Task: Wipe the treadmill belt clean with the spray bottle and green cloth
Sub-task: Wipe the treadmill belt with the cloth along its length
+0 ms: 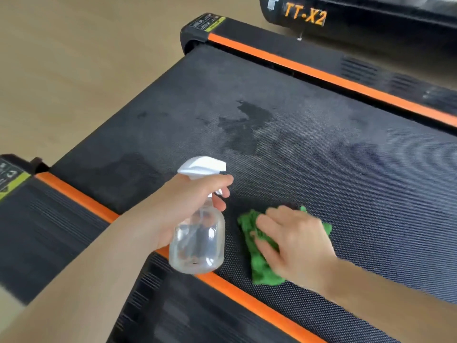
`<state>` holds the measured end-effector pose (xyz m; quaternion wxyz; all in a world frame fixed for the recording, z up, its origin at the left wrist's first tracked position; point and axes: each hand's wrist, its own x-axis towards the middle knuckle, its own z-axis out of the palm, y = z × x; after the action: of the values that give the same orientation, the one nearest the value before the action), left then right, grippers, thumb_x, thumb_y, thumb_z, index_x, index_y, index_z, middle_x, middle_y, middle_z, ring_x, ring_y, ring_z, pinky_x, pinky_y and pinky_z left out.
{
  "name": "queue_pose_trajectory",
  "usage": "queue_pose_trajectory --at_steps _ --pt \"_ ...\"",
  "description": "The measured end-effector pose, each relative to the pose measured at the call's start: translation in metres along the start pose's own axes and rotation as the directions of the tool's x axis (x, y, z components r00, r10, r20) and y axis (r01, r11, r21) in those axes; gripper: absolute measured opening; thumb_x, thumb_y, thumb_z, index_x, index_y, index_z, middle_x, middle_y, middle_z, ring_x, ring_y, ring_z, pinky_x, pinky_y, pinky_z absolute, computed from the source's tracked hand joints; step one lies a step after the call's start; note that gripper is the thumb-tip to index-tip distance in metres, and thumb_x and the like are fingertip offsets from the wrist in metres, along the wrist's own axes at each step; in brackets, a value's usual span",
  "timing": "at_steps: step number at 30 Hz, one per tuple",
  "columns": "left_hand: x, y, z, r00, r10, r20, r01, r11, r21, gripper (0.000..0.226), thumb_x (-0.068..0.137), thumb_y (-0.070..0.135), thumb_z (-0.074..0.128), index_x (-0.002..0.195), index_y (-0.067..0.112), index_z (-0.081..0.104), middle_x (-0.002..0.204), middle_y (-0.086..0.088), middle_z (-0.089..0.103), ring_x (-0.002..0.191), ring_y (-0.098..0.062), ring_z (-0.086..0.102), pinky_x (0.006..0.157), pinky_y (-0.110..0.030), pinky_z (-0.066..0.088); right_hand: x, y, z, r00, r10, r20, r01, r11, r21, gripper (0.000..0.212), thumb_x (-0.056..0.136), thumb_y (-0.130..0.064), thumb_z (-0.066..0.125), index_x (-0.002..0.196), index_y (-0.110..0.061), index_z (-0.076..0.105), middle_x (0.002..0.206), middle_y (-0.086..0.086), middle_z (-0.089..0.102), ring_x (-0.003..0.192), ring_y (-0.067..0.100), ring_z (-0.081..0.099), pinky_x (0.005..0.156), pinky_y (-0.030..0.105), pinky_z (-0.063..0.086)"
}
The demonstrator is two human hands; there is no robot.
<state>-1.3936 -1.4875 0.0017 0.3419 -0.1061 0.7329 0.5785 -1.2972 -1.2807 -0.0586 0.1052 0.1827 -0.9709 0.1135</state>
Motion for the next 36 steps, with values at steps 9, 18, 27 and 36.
queue_pose_trajectory --at_steps 9,18,27,36 --pt "-0.008 0.004 0.011 0.999 0.032 0.016 -0.033 0.999 0.035 0.035 0.087 0.047 0.078 0.087 0.012 0.08 0.072 -0.003 0.074 0.063 -0.017 0.066 0.064 -0.031 0.055 0.117 0.089 0.021 0.958 0.26 -0.124 -0.275 0.952 -0.131 0.018 0.095 -0.039 0.048 0.086 -0.024 0.044 0.075 -0.007 0.053 0.074 0.027 0.058 0.056 0.031 0.035" --pt "-0.006 0.003 0.015 1.0 0.012 0.007 -0.012 0.999 0.035 0.033 0.091 0.044 0.077 0.091 0.011 0.078 0.075 -0.004 0.072 0.064 -0.018 0.065 0.064 -0.03 0.054 -0.002 0.001 0.002 0.994 -0.107 -0.002 0.107 0.993 0.049 0.017 0.088 -0.031 0.063 0.081 -0.019 0.054 0.073 -0.004 0.047 0.066 0.019 0.046 0.054 0.031 0.036" --pt "-0.008 0.004 0.024 0.999 0.016 0.049 -0.021 0.995 0.102 0.033 0.089 0.046 0.078 0.091 0.013 0.079 0.075 -0.003 0.074 0.067 -0.02 0.065 0.072 -0.034 0.055 0.096 0.089 0.016 0.935 0.329 -0.129 -0.346 0.929 -0.135 0.018 0.095 -0.039 0.047 0.094 -0.022 0.051 0.077 -0.007 0.054 0.077 0.026 0.058 0.056 0.032 0.034" --pt "0.004 0.004 0.023 0.997 0.066 -0.03 -0.063 0.995 0.079 0.032 0.09 0.045 0.078 0.091 0.013 0.079 0.077 -0.002 0.073 0.07 -0.016 0.066 0.074 -0.035 0.059 -0.008 0.0 0.006 0.983 -0.184 0.003 0.184 0.98 0.077 0.015 0.088 -0.031 0.062 0.082 -0.019 0.055 0.073 -0.005 0.047 0.065 0.018 0.044 0.055 0.03 0.036"
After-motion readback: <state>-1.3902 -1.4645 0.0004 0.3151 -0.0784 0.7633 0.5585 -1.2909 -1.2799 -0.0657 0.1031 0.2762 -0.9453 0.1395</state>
